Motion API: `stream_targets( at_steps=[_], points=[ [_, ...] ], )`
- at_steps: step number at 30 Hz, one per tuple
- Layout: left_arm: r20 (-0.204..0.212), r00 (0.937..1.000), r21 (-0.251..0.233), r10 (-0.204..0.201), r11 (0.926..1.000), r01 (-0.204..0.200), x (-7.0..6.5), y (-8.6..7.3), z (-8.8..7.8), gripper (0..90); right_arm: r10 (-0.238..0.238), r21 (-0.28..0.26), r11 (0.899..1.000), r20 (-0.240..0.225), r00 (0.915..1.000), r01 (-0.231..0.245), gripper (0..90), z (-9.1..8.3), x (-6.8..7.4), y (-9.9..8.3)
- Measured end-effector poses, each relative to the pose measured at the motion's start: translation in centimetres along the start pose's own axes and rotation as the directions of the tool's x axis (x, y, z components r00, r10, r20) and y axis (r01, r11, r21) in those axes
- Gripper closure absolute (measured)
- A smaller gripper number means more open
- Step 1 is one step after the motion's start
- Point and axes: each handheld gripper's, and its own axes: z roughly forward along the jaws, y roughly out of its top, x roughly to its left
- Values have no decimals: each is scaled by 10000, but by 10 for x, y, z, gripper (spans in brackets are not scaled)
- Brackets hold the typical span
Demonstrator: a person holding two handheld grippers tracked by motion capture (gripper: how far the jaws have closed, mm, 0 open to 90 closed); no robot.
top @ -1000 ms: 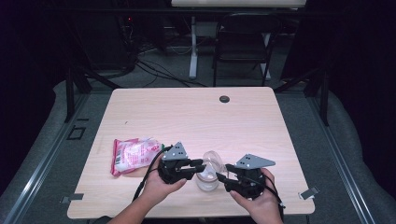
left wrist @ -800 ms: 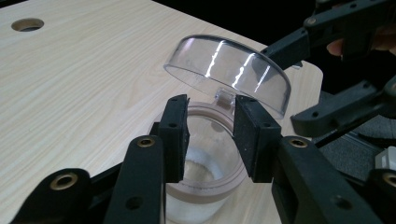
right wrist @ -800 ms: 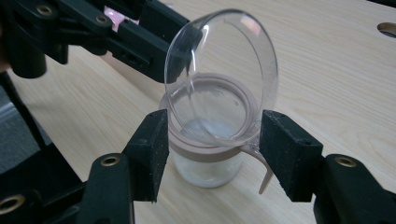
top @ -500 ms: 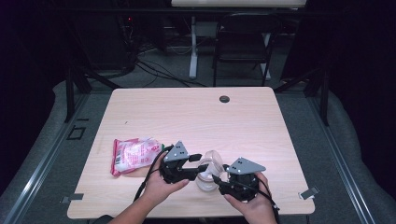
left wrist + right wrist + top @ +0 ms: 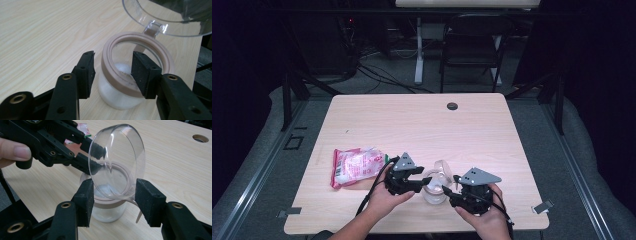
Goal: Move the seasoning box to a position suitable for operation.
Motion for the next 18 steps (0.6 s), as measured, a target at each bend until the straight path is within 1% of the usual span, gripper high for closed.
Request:
stream_targets(
  at_steps=[3,5,7,10,13,14,15,16,17,18],
  points=[
    [244,9997,-115,-71,9999,73,0,-2,1,594,73,-24,10000,-6,10000,-73,492,-1,-2,0],
    [261,9996,-186,91,9998,-86,-2,-2,2,639,163,-101,9998,12,9999,-163,491,-2,-4,0],
    [162,9996,-228,236,9995,-232,-3,-3,2,639,203,-124,9997,-7,9998,-203,491,-3,-5,-1],
    [220,9996,-271,153,9995,-147,-2,-3,2,643,274,-160,9995,-17,9996,-274,491,-5,-8,-1],
    [209,9997,-289,157,9995,-151,-2,-4,2,649,363,-176,9992,-21,9993,-363,490,-7,-11,-1],
    [199,9997,-333,142,9994,-136,-2,-4,2,650,419,-192,9989,74,9991,-418,513,-8,-13,-2],
    [199,9997,-333,142,9994,-136,-2,-4,2,650,419,-192,9989,74,9991,-418,513,-8,-13,-2],
    [196,9997,-342,161,9993,-154,-1,-4,2,653,377,-78,9993,478,9981,-373,546,-8,-16,-3],
    [215,9997,-339,128,9994,-120,-1,-4,2,653,377,-78,9993,478,9981,-373,546,-8,-16,-3],
    [218,9997,-383,98,9992,-89,-1,-4,2,656,490,64,9988,691,9964,-495,555,-7,-20,-4]
  ],
)
